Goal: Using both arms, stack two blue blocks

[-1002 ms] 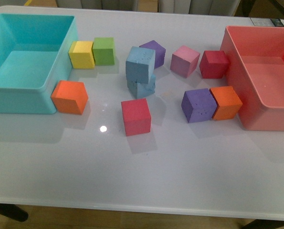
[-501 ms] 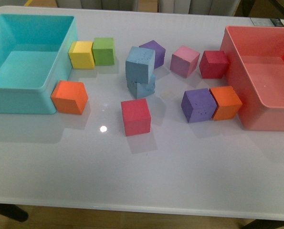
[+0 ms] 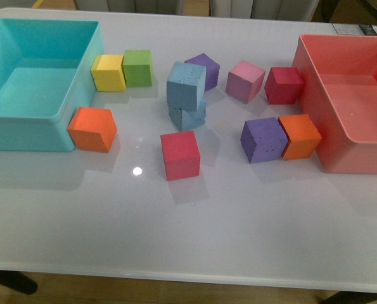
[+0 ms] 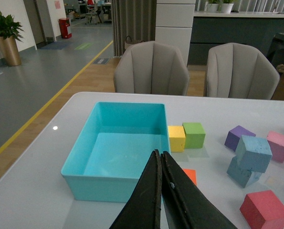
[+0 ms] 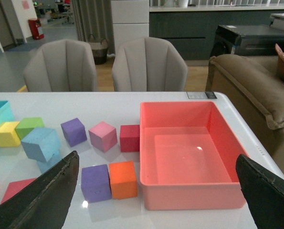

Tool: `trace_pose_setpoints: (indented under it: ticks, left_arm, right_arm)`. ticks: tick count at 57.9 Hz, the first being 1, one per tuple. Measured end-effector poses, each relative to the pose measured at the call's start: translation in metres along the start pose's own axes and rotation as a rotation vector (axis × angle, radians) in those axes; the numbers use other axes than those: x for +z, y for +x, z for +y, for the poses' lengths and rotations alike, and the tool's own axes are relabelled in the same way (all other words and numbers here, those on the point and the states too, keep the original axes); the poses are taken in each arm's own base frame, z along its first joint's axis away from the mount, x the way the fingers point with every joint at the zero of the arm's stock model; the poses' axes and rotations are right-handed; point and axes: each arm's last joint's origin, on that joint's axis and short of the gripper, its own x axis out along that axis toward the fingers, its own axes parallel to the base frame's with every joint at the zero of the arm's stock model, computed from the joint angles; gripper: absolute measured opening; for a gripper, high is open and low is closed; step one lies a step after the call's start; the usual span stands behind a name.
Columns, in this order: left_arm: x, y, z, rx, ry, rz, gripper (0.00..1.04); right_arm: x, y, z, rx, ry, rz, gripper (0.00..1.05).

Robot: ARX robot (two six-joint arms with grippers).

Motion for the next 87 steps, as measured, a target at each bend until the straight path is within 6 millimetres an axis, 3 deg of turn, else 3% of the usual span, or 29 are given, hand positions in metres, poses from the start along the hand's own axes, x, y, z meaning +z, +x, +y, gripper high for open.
trace_pose_setpoints:
  ticks: [30,58,87]
  left_arm:
    - [-0.003,-0.013,0.000,0.000,0.000,0.005,0.04]
    - [-0.003,-0.013,0.000,0.000,0.000,0.005,0.97]
    - [-0.003,-0.013,0.000,0.000,0.003,0.005,0.96]
  right_arm:
    - [0.000,0.000,0.000,0.000,0.000,0.000,0.96]
    - [0.000,0.000,0.000,0.000,0.000,0.000,0.96]
    - [0.000,0.000,0.000,0.000,0.000,0.000,0.96]
